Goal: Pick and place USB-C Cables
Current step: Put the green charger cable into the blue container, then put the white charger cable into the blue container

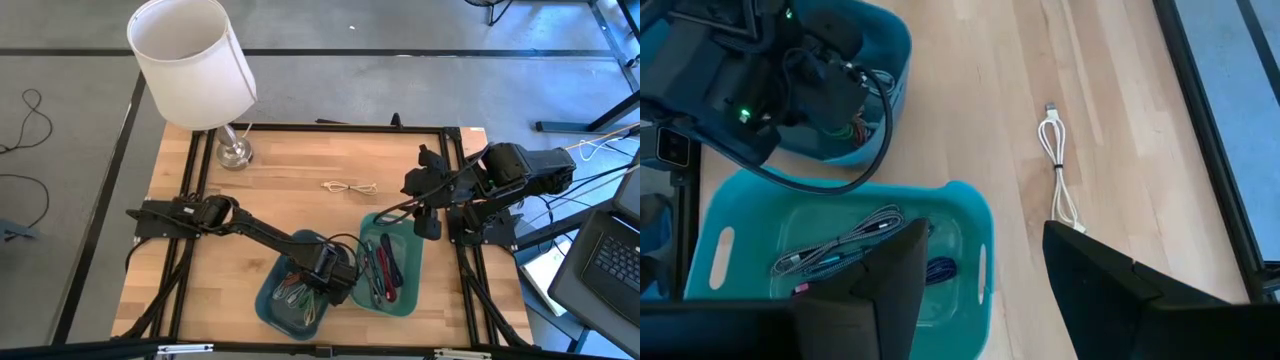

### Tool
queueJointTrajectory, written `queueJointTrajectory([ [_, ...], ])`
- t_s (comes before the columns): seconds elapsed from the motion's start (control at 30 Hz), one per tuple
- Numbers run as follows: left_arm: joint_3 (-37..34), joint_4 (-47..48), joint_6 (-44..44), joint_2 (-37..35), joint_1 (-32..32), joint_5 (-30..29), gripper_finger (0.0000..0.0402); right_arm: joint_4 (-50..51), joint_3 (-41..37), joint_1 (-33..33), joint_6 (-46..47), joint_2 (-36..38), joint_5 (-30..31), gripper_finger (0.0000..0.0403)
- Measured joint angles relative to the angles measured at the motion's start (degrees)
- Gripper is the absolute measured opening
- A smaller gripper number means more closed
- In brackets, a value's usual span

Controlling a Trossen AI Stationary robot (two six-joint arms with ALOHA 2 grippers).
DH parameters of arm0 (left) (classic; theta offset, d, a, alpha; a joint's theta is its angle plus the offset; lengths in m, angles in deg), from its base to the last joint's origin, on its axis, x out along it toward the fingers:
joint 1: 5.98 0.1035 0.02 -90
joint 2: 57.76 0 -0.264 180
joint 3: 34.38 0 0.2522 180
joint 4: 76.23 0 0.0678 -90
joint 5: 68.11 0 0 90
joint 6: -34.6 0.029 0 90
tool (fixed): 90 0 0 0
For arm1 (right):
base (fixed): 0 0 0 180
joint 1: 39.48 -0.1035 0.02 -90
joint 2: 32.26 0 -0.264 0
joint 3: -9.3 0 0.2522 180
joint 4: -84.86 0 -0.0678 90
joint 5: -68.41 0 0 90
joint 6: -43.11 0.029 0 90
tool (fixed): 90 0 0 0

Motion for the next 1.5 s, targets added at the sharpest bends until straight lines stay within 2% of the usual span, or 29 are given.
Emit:
queueJointTrajectory([
  [0.17, 0.0, -0.2, 2.7, 0.1, 0.0, -0.6, 0.0064, 0.1, 0.0, 0.0, 0.0, 0.0, 0.0, 0.0202],
  [0.47, 0.0, 0.1, 4.1, 0.0, 0.1, 0.5, 0.0176, 0.1, 0.0, 0.0, 0.1, 0.0, 0.0, 0.0202],
  [0.6, 0.0, 0.2, 4.0, -2.6, 0.1, 0.6, 0.0212, 0.0, 0.0, 0.0, 0.2, 0.0, 0.0, 0.0202],
  [0.73, 0.0, 0.4, 3.0, -7.4, 0.0, -2.6, 0.0222, 0.0, 0.0, 0.0, 0.2, 0.0, 0.0, 0.0202],
  [1.0, 0.0, -3.7, 4.4, -18.8, 0.0, -12.1, 0.0214, -0.1, 0.0, 0.0, 0.3, 0.0, 0.0, 0.0202],
  [1.17, 0.0, -11.7, 15.4, -24.5, 0.0, -18.2, 0.0217, 0.1, 0.0, 0.0, 1.6, 0.0, 0.0, 0.0202],
  [1.5, 0.0, -28.5, 51.3, -32.1, 0.0, -27.0, 0.0206, 0.0, 0.0, 0.0, 5.0, 0.0, 1.4, 0.0202],
])
